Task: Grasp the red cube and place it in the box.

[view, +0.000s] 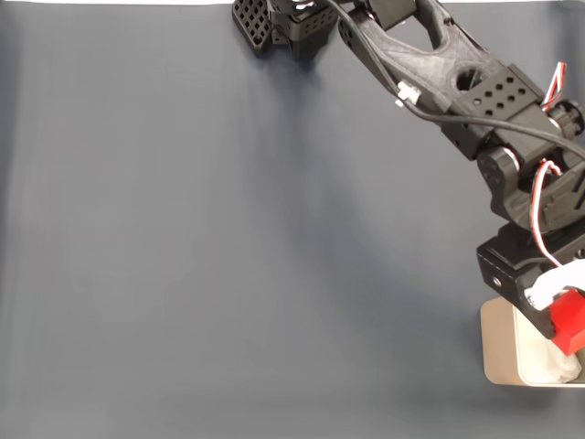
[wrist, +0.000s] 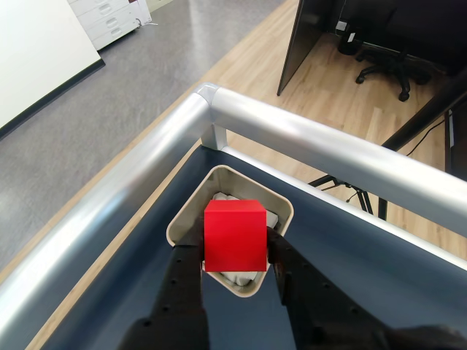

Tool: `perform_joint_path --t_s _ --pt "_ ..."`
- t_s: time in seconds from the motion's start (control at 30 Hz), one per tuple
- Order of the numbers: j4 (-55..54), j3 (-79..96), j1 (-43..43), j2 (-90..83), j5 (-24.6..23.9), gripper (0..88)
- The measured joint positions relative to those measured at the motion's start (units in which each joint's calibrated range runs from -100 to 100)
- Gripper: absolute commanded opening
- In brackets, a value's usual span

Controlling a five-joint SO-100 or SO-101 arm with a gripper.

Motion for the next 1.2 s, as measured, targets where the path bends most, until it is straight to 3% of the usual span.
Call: perform_joint_path --t_s 0.83,0.9,1.0,1.2 --pt "0.0 -3.2 0.0 4.2 0.0 8.6" --pt "0.0 -3.2 0.0 4.2 0.0 15.2" --pt "0.0 -3.2 0.0 4.2 0.0 39.0" --pt "-0.2 -5.1 0.0 4.2 -0.5 50.3"
